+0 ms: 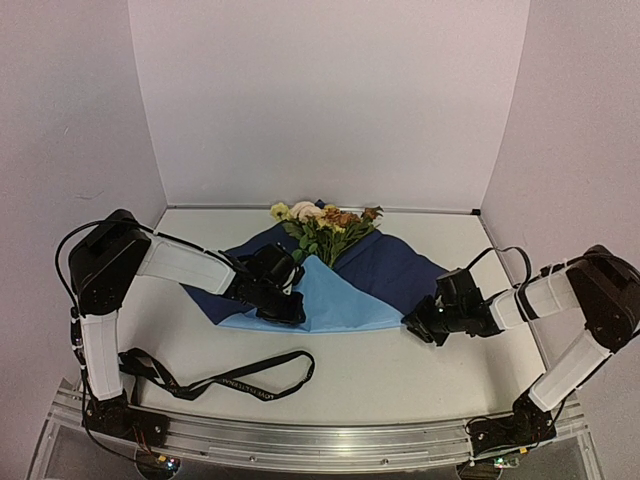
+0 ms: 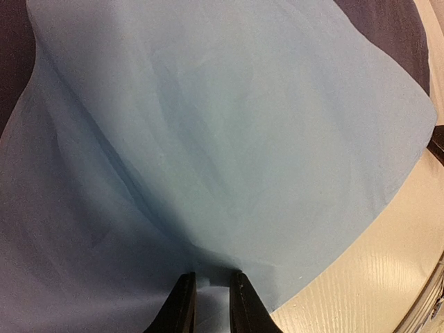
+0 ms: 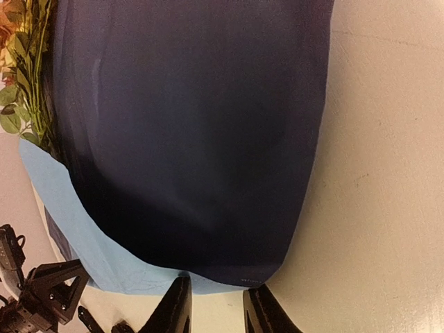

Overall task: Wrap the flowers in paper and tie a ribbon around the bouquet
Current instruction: Pick up the one-fourth-folded wrapping paper from the center of the board.

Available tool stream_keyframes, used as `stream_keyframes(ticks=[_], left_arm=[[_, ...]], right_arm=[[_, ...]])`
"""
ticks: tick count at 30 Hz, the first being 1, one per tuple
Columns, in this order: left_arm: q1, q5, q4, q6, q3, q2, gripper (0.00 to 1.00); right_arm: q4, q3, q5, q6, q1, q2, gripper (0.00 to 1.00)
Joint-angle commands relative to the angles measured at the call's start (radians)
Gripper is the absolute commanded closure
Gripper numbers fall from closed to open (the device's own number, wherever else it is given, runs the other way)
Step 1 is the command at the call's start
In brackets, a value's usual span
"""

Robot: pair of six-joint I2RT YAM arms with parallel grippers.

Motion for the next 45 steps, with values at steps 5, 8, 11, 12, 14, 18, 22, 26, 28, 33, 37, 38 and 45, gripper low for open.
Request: stream_keyframes(ticks=[5, 8, 11, 12, 14, 18, 22, 26, 28, 33, 37, 38, 45], left_arm=[[0.006, 0.002, -0.031, 0.011, 0.029, 0.022, 0.80], [0.003, 0.011, -0.037, 0.022, 0.038, 0.019, 0.78], [0.001, 0.011, -0.051, 0.035, 0.057, 0.009, 0.75], [-0.001, 0.009, -0.056, 0.038, 0.065, 0.006, 0.74], [-0.005, 0.007, -0.071, 0.046, 0.082, -0.004, 0.73], [-0.033, 0.004, -0.104, 0.075, 0.129, -0.029, 0.71], [-0.090, 0.016, -0.140, 0.120, 0.208, -0.019, 0.71], [-0.153, 0.043, -0.150, 0.178, 0.274, 0.021, 0.71], [-0.183, 0.063, -0.146, 0.218, 0.309, 0.047, 0.72], [-0.234, 0.093, -0.152, 0.299, 0.400, 0.149, 0.74], [-0.250, 0.103, -0.130, 0.346, 0.445, 0.205, 0.74], [-0.256, 0.101, -0.127, 0.360, 0.455, 0.216, 0.74], [-0.283, 0.054, -0.137, 0.417, 0.527, 0.299, 0.75]], right_arm=[[-0.033, -0.020, 0.073, -0.046, 0.005, 0.028, 0.92], [-0.025, -0.031, 0.080, -0.060, 0.006, 0.019, 0.99], [-0.009, -0.051, 0.090, -0.071, 0.006, 0.002, 1.00], [-0.001, -0.060, 0.095, -0.073, 0.006, -0.005, 1.00], [0.012, -0.079, 0.101, -0.073, 0.007, -0.019, 1.00], [0.017, -0.115, 0.113, -0.074, 0.011, -0.054, 1.00], [0.016, -0.154, 0.124, -0.075, 0.011, -0.098, 1.00], [0.014, -0.201, 0.142, -0.068, 0.012, -0.152, 1.00], [0.006, -0.228, 0.153, -0.065, 0.011, -0.185, 1.00], [-0.028, -0.258, 0.163, -0.067, 0.011, -0.253, 1.00], [-0.084, -0.265, 0.161, -0.079, 0.012, -0.311, 1.00], [-0.104, -0.265, 0.160, -0.083, 0.011, -0.325, 1.00], [-0.213, -0.249, 0.136, -0.120, 0.011, -0.393, 1.00]])
